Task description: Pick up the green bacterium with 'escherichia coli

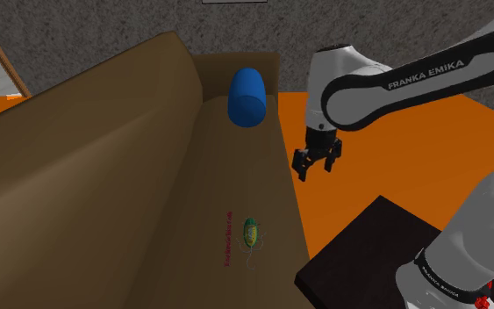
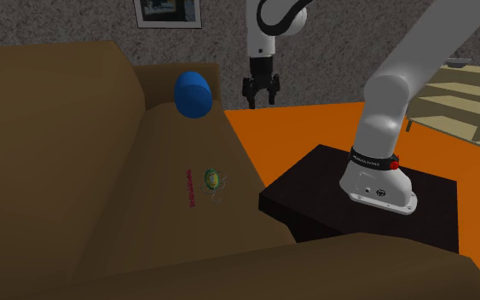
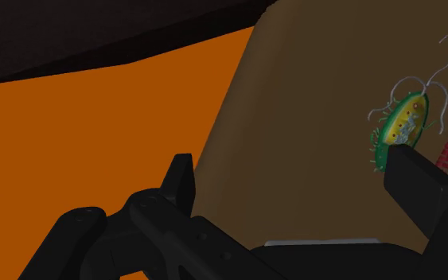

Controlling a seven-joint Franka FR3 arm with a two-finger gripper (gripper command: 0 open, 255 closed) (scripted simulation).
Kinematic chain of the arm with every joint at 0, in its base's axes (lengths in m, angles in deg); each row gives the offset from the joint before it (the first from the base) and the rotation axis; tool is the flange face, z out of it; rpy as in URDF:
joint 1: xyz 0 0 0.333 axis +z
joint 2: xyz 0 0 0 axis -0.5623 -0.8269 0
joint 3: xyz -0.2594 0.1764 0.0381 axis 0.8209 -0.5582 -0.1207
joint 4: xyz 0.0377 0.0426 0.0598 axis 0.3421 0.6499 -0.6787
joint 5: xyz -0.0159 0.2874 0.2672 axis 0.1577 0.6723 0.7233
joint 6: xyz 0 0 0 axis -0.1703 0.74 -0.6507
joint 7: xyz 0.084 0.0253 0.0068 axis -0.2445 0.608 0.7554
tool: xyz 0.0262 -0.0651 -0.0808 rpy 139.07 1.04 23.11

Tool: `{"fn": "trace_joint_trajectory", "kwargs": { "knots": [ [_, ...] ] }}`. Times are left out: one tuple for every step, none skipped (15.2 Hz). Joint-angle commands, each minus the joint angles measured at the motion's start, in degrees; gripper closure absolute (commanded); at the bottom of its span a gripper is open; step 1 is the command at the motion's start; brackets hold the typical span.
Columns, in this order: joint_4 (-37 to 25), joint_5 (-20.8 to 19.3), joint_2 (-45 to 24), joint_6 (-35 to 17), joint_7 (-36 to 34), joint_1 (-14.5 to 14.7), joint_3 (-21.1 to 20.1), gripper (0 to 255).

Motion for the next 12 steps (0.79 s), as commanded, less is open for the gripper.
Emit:
{"fn": "trace_joint_trajectory", "kwargs": {
  "knots": [
    [-0.34, 0.46, -4.39, -4.43, -1.68, 0.42, -1.47, 0],
    [-0.69, 0.52, -6.57, -6.40, -2.51, 0.58, -2.14, 0],
    [-1.12, 0.50, -8.80, -8.33, -3.36, 0.71, -2.79, 0],
    [-1.63, 0.38, -11.07, -10.22, -4.26, 0.81, -3.44, 0],
    [-2.24, 0.16, -13.39, -12.05, -5.19, 0.90, -4.06, 0],
    [-2.93, -0.16, -15.74, -13.83, -6.18, 0.98, -4.64, 0],
    [-3.70, -0.61, -18.12, -15.54, -7.21, 1.06, -5.19, 0],
    [-4.56, -1.17, -20.52, -17.19, -8.31, 1.15, -5.69, 0],
    [-5.50, -1.86, -22.95, -18.76, -9.47, 1.26, -6.12, 0],
    [-6.51, -2.67, -25.38, -20.24, -10.68, 1.41, -6.47, 0],
    [-7.61, -3.58, -27.83, -21.65, -11.94, 1.60, -6.75, 0],
    [-8.79, -4.59, -30.28, -22.96, -13.24, 1.85, -6.93, 0]
  ]
}}
